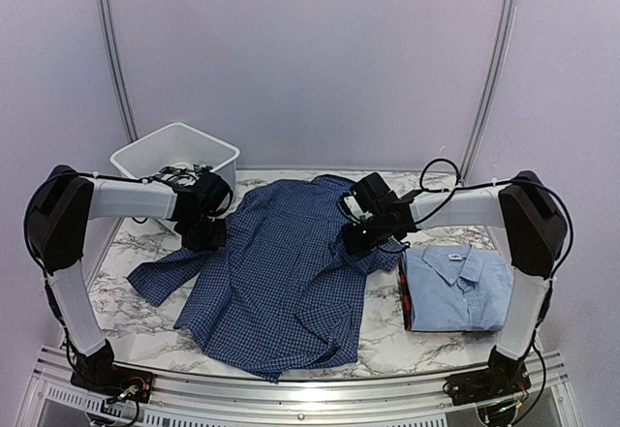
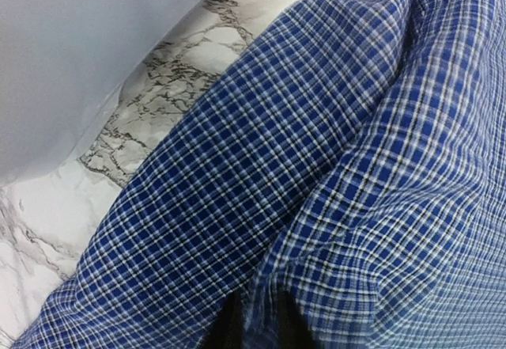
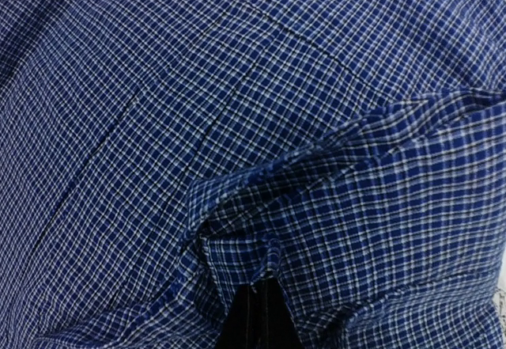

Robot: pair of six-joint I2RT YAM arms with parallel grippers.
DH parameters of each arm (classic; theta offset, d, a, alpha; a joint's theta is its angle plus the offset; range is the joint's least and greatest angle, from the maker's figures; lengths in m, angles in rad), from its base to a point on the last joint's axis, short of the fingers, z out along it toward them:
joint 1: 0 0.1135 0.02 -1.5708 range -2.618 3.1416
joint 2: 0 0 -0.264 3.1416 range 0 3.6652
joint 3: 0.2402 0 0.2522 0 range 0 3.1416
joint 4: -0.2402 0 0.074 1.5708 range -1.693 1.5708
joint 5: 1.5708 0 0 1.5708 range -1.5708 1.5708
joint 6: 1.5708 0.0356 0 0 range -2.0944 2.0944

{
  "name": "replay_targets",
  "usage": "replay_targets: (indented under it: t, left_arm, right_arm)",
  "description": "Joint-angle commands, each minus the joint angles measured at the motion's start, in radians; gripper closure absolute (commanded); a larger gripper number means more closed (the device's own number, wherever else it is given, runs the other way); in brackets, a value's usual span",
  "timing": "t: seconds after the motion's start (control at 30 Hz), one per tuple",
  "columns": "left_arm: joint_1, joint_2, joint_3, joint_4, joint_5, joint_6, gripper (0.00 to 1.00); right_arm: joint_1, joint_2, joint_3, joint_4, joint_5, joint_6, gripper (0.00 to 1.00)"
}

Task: Fold and stack the long sleeve shirts
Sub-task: Flatten out the crumpled shirt at the center of the board.

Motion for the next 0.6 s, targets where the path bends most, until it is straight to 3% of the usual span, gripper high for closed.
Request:
replay_targets:
  t: [0.0, 0.13, 0.33, 0.57]
  left_arm:
    - [0.005, -0.057, 0.004, -0.017, -0.031, 0.001, 0.73]
    - [0.005, -0.098, 0.028, -0.015, -0.041, 0.012, 0.59]
    - [0.045, -0.077, 0.069, -0.009, -0.043, 0.009, 0.57]
    - [0.148, -0.086, 0.021, 0.059, -0.029, -0.013, 0.56]
  right_arm:
    - [-0.001, 0.053, 0.053, 0.040, -0.001, 0.032, 1.00]
    - [-0.054, 0.061, 0.017, 0.036, 0.009, 0.052, 1.00]
    - [-0.135, 0.016, -0.063, 0.051, -0.002, 0.061, 1.00]
    - [-0.141, 0.026, -0.079, 0.066, -0.021, 0.062, 1.00]
